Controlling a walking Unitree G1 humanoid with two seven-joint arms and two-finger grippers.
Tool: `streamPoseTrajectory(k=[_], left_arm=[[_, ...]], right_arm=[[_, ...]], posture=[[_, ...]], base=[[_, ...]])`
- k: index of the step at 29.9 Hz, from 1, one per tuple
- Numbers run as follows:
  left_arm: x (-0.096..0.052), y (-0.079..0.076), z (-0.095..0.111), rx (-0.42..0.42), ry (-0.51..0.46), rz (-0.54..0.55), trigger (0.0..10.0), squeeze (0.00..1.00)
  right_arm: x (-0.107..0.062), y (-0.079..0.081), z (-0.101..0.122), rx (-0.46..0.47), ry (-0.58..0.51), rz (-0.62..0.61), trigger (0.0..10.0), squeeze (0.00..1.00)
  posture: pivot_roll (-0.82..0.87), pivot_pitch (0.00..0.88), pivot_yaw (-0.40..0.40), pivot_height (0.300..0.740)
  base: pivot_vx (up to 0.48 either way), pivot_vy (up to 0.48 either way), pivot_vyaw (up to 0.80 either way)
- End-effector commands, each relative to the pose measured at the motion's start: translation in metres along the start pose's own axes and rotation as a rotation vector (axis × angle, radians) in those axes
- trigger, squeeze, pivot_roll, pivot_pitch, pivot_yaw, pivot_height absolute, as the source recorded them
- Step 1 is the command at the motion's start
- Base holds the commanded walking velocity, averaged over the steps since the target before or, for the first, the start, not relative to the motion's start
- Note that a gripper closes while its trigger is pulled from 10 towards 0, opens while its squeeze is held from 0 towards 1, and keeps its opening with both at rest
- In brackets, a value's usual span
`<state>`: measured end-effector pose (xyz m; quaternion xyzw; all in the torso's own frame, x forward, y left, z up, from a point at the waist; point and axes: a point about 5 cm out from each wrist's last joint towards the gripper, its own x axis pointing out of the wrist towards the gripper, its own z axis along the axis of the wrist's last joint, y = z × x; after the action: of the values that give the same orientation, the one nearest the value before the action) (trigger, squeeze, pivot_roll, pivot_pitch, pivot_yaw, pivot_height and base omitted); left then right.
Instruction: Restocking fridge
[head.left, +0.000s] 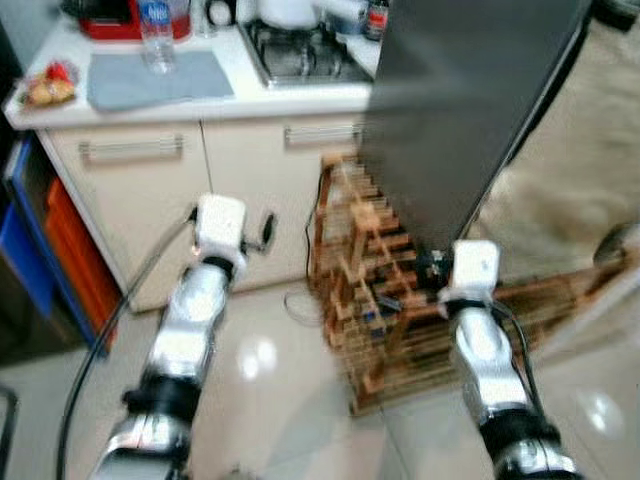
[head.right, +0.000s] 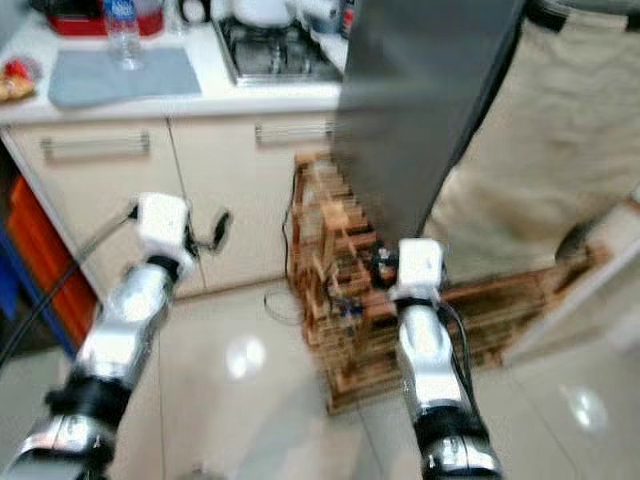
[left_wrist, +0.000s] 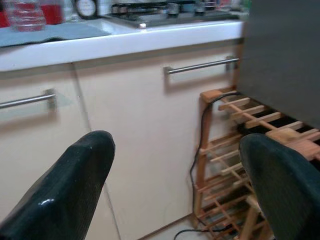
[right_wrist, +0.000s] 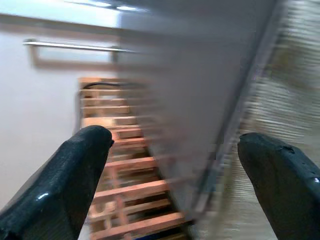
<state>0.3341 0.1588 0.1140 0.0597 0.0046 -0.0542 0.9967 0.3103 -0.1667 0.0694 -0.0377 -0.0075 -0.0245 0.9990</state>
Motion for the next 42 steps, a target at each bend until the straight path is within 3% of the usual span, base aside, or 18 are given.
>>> streamPoseTrajectory(k=[1,12,17,27,33,36,40,42], left_arm=[[0.001,-0.015,0.005,-0.018,-0.027,-0.052,10.0,0.00],[0.002,-0.017,0.006,-0.041,-0.033,-0.088,10.0,0.00],[0.005,-0.019,0.009,-0.047,-0.061,-0.104,10.0,0.00],[0.008,-0.023,0.017,-0.080,-0.089,-0.126,10.0,0.00],[0.013,-0.026,0.025,-0.081,-0.112,-0.125,10.0,0.00],[0.024,-0.034,0.039,-0.029,-0.127,-0.159,10.0,0.00],[0.025,-0.029,0.041,-0.011,-0.123,-0.168,10.0,0.00],[0.019,-0.023,0.031,-0.026,-0.097,-0.159,10.0,0.00]], right_arm=[[-0.002,-0.017,0.003,-0.016,-0.029,-0.066,10.0,0.04],[-0.016,-0.008,-0.003,0.005,-0.015,-0.040,10.0,0.09],[-0.012,-0.014,0.002,0.009,-0.024,-0.059,10.0,0.10],[-0.003,-0.020,0.012,-0.003,-0.052,-0.080,10.0,0.10],[-0.001,-0.018,0.014,-0.019,-0.058,-0.073,10.0,0.07],[0.001,-0.015,0.016,-0.028,-0.070,-0.052,10.0,0.07],[0.001,-0.015,0.018,-0.031,-0.071,-0.061,10.0,0.08],[-0.004,-0.017,0.017,-0.017,-0.069,-0.073,10.0,0.08]], posture=[[-0.08,0.000,-0.041,0.740],[-0.10,0.000,-0.033,0.740],[-0.10,0.000,-0.034,0.740],[-0.11,0.000,-0.041,0.740],[-0.11,0.000,-0.040,0.740],[-0.11,0.000,-0.043,0.740],[-0.11,0.000,-0.037,0.740],[-0.11,0.000,-0.035,0.740]], base=[[0.000,0.000,-0.68],[0.000,0.000,-0.67],[0.000,0.000,-0.66],[0.000,0.460,-0.66],[0.000,0.000,-0.33],[0.000,0.000,0.00],[0.000,0.000,-0.14],[0.000,0.000,-0.74]])
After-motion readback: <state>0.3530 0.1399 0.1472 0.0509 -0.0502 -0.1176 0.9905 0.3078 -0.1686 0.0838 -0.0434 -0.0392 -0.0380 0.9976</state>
